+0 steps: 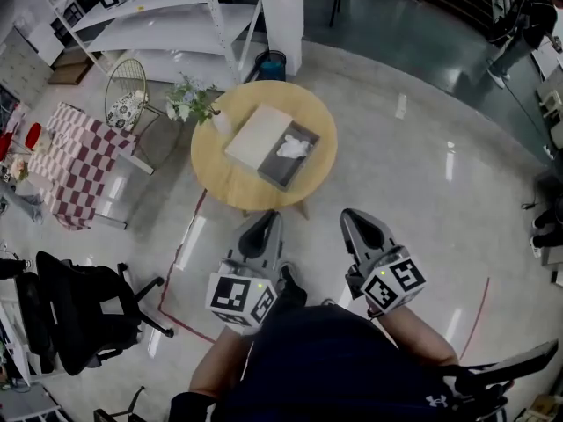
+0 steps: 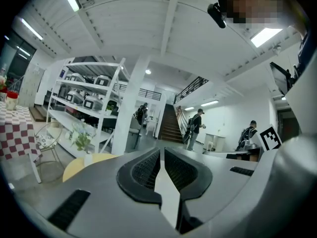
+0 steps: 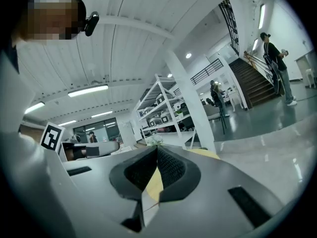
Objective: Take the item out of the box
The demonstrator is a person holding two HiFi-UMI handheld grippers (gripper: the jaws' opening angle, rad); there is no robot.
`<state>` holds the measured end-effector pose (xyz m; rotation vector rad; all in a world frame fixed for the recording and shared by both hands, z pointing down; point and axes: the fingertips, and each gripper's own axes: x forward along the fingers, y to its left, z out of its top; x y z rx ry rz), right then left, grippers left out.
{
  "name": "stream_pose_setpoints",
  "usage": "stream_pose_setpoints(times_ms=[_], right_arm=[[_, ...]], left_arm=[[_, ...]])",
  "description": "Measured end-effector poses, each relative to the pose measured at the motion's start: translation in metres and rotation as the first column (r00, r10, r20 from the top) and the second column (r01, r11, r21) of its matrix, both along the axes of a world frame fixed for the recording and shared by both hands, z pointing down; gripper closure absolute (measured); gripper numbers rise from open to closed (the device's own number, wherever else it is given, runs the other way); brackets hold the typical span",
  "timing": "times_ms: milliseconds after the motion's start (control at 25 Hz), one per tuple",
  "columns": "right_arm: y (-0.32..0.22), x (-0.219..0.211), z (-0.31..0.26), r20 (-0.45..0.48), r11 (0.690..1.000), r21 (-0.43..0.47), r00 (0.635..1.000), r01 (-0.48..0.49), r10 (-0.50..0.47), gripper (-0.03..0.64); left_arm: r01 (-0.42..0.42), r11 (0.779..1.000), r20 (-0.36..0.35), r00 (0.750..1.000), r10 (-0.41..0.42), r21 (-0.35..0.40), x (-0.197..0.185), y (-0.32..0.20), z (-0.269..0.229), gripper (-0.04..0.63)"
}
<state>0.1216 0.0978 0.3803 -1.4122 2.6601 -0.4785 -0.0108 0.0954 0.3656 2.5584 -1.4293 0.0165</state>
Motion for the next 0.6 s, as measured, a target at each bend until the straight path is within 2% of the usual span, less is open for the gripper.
stream_pose_setpoints(times_ms=[320, 600], right_arm=[[-0.081, -0.001, -0.028, -0.149, 0.988, 0.136, 0.984, -0.078, 0.099, 0.604], [-0.129, -0.022, -0.042, -0.217, 0.967, 0.246, 0.968, -0.067, 0.123, 0.604]], left_arm=[[0.08, 0.983, 0.012, 0.996, -0.083, 0.163, -0.059, -0.088, -0.042, 0.554], [0.106, 0.959, 0.023, 0.993, -0.116, 0.261, -0.096, -0.139, -0.051, 0.554]])
